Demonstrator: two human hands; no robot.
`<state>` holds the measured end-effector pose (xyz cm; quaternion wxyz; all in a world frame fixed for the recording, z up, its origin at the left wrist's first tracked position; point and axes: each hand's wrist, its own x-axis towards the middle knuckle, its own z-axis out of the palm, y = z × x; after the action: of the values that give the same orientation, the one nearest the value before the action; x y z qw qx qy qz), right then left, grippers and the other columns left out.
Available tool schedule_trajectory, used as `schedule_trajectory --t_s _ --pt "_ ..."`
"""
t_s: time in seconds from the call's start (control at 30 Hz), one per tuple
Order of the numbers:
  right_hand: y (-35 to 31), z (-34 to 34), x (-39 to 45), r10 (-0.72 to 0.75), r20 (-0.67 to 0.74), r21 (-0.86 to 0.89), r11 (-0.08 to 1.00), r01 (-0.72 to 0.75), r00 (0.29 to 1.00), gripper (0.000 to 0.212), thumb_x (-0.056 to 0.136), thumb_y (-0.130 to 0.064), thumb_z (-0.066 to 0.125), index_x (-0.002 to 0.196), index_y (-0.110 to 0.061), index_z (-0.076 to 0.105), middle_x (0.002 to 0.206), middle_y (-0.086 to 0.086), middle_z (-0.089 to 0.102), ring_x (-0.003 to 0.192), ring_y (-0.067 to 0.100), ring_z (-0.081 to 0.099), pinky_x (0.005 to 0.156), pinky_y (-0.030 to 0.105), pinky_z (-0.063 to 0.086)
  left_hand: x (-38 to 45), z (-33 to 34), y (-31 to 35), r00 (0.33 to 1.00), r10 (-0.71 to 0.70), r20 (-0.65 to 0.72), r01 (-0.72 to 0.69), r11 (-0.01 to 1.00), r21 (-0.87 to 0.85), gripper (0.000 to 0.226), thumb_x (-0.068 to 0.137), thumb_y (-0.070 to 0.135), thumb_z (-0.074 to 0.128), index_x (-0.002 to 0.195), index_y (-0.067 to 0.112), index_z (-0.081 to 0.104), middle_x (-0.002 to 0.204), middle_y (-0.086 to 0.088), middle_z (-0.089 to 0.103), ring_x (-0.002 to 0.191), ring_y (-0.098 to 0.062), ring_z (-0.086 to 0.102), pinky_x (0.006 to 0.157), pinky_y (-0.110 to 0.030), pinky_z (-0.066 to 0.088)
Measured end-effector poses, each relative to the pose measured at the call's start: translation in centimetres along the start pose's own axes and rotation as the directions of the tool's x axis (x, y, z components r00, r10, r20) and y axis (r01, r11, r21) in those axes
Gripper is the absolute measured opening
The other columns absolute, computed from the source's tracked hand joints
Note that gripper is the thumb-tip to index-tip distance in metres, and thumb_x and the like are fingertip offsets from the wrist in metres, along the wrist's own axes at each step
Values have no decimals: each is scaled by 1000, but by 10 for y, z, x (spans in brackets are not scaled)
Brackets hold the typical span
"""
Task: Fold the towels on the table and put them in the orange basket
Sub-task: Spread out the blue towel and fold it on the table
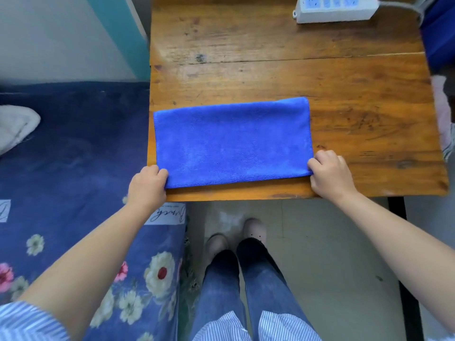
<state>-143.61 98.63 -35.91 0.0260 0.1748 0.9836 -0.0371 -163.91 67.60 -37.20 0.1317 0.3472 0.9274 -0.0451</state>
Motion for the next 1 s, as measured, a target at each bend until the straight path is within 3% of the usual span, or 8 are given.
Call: schedule_trajectory --t_s 0.13,0.3,0.4,0.47,0.5,0.6,0.83,1.0 --pt "-3 -2 -3 -36 -5 -8 999 36 999 15 42 16 53 52 4 54 53 20 52 48 34 55 47 33 43 -5 -1 0 995 -55 78 51 997 49 24 74 -8 48 79 12 34 87 -17 48 83 -33 48 58 -34 26" --pt "-29 -14 21 -83 -118 37 995 88 990 23 56 2 37 58 4 61 65 21 62 58 35 62 52 34 47 4 -26 19 990 57 -128 -71 992 -108 20 45 -23 57 56 -7 55 57 -22 54 50 -36 54 42 -29 35" --pt "-65 -11 61 -93 -117 126 986 108 989 38 68 7 40 96 10 66 107 31 63 102 47 59 86 51 47 35 -34 45 973 42 -225 -102 961 -259 29 64 -17 46 85 -12 65 94 -28 65 86 -44 62 60 -44 50" --pt "-85 -3 87 -91 58 186 979 79 994 48 84 3 38 131 3 43 145 22 34 137 37 26 113 46 17 60 -34 63 988 -34 -153 -20 942 -335 40 83 -9 40 121 -7 53 136 -23 45 129 -37 40 98 -45 37" --pt "-91 2 98 -99 113 185 980 77 989 50 91 -4 33 140 -3 29 152 14 19 143 29 12 116 41 4 71 -33 69 991 -59 -123 12 937 -350 44 89 -3 37 132 -2 43 147 -17 33 139 -30 26 109 -40 25" --pt "-100 22 127 -119 156 135 986 99 981 51 98 -20 26 146 -11 11 156 3 4 144 20 0 115 36 -4 103 -23 80 991 -40 -127 0 953 -304 46 97 15 31 142 8 28 154 -7 19 144 -22 10 114 -35 12" --pt "-71 37 141 -173 220 77 984 159 960 54 97 -37 29 146 -22 10 156 -4 5 144 18 1 111 30 -10 123 5 51 998 57 -5 -57 986 -153 55 97 39 31 147 24 13 157 3 6 145 -18 0 115 -36 -2" --pt "-29 32 141 11 203 78 997 -28 979 54 97 -33 33 146 -20 14 156 -1 9 144 20 3 113 32 -6 125 5 25 999 -23 -42 17 989 -145 57 95 41 35 146 22 19 156 -3 13 145 -26 4 114 -38 -1"
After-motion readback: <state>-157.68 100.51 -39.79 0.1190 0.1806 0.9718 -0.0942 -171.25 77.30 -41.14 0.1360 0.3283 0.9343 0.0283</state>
